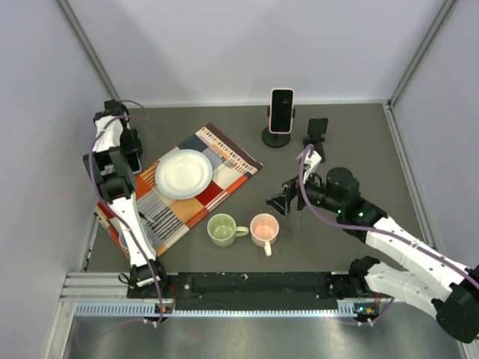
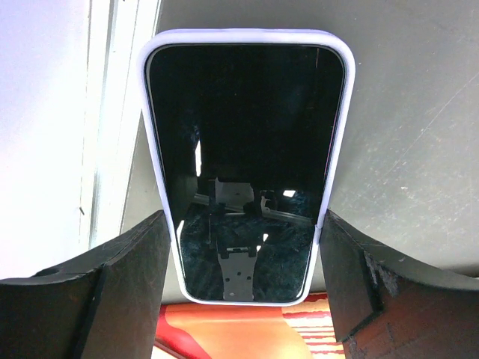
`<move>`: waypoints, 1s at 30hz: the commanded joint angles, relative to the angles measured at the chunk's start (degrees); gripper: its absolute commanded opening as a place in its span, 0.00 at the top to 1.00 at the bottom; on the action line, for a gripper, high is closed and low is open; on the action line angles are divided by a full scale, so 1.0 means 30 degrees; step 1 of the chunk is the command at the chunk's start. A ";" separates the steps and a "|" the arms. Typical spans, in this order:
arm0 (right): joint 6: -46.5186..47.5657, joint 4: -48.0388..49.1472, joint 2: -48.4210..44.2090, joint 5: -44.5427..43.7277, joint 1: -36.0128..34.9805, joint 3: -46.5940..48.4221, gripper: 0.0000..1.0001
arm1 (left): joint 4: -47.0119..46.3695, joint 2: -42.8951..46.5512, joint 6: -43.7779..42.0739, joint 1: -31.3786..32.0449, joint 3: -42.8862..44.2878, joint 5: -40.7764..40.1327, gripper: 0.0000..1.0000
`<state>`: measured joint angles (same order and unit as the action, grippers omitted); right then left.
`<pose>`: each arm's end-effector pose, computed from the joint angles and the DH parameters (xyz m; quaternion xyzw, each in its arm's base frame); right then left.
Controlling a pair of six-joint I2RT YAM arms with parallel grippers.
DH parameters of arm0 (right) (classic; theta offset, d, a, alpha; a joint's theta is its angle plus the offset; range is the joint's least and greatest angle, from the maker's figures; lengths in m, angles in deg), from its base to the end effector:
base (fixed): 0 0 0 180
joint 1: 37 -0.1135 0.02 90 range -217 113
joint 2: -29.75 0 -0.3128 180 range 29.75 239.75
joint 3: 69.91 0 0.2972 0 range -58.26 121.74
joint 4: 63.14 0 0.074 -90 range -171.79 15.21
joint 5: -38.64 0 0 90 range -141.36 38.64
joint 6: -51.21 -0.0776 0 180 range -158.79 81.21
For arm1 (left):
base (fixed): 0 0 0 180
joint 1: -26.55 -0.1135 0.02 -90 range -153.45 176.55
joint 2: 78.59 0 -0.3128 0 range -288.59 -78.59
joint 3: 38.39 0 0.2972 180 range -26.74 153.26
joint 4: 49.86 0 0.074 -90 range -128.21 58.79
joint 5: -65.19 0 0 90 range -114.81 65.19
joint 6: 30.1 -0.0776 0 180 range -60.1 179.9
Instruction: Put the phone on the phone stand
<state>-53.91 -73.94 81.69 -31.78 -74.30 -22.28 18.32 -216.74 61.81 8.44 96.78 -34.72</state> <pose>0.1955 0.1816 0.2991 -0.2519 0.7479 0.3857 0.4779 0.5646 0.1987 0.1644 -0.1848 0.9654 0.1073 0.1494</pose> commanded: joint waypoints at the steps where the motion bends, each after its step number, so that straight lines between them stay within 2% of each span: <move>1: -0.0060 0.0657 0.0058 0.0068 0.0128 0.0455 0.01 | -0.0884 0.2102 0.0708 -0.0086 0.0134 -0.0504 1.00; 11: -0.0089 0.0628 0.0088 -0.0020 0.0274 0.0514 0.01 | -0.1061 0.3069 0.1676 -0.0029 0.0720 -0.0651 1.00; 19: -0.0177 0.0482 0.0264 -0.0138 0.0392 0.0689 0.01 | -0.1177 0.4943 0.2204 0.0235 0.0545 0.0401 1.00; 24: -0.0089 0.0043 0.0263 -0.0546 0.0480 0.0895 0.01 | -0.1879 0.6610 0.2497 0.0645 -0.0421 0.1748 1.00; 30: 0.0058 -0.0222 0.0234 -0.1074 0.0480 0.1217 0.01 | -0.2963 0.9185 0.2087 0.2691 -0.2528 0.2454 1.00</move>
<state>-53.97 -75.36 82.54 -33.45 -73.45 -22.12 15.13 -198.23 68.20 12.01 92.63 -30.26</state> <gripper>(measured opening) 0.987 0.768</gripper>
